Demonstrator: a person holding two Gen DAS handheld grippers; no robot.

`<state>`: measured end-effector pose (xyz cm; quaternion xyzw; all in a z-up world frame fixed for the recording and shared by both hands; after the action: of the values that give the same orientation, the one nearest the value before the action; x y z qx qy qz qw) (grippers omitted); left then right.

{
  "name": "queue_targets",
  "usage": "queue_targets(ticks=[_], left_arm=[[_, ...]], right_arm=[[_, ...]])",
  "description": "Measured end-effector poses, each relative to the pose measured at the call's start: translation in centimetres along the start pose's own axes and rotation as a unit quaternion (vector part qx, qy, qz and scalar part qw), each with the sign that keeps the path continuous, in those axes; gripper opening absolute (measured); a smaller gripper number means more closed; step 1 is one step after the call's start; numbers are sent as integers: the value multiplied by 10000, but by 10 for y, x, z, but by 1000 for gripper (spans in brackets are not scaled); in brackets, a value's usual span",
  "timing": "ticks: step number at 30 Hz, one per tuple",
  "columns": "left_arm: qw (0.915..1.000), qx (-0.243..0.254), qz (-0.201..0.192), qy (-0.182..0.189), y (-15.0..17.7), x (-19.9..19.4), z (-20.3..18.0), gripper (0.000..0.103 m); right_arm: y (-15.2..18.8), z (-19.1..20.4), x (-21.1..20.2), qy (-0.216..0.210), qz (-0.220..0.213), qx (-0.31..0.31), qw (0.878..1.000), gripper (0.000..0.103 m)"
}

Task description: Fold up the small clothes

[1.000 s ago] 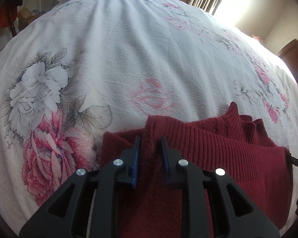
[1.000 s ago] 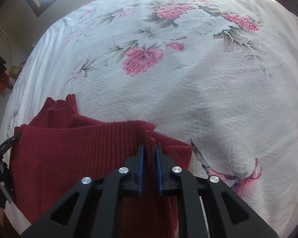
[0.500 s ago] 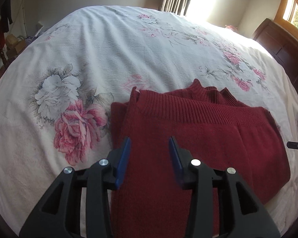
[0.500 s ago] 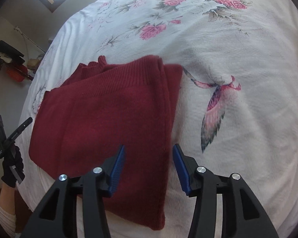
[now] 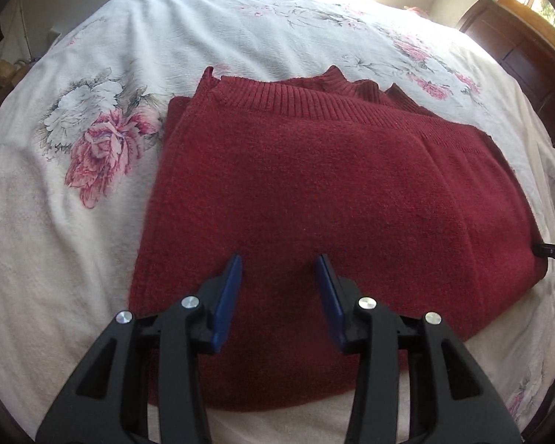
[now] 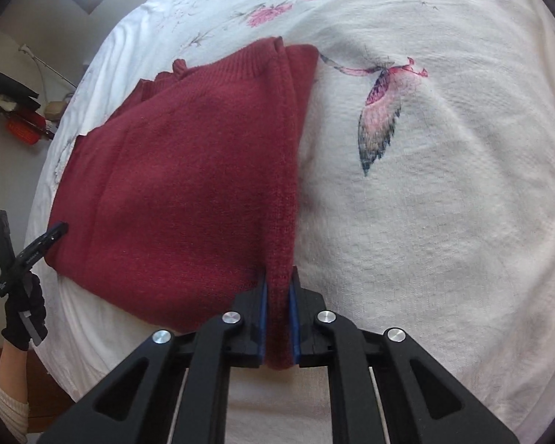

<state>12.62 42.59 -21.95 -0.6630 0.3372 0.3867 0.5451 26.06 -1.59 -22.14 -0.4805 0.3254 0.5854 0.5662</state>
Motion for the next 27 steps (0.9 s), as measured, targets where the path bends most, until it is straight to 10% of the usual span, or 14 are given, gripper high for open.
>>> queue_targets(ticks=[7, 13, 24, 27], left_arm=[[9999, -123, 21, -8, 0, 1, 1, 41], [9992, -58, -360, 171, -27, -29, -25, 51], [9997, -205, -53, 105, -30, 15, -31, 52], [9996, -216, -40, 154, -30, 19, -29, 53]], right_arm=[[1, -6, 15, -122, 131, 281, 9994, 18], [-27, 3, -25, -485, -326, 371, 9976, 63], [-44, -6, 25, -822, 145, 802, 9933, 64], [-46, -2, 31, -1067, 161, 843, 9906, 43]])
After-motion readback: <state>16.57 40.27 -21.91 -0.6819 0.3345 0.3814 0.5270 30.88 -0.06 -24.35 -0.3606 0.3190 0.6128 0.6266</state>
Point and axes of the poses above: each gripper's, at about its wrist camera, not at the fingertips, and x roughly the way its jaws point, z to its left, y to its underside, the point moved 7 cm from there along x, roughly the way its jaws point, and after that the axes turned 6 degrees about x, right-handed, at the moved point
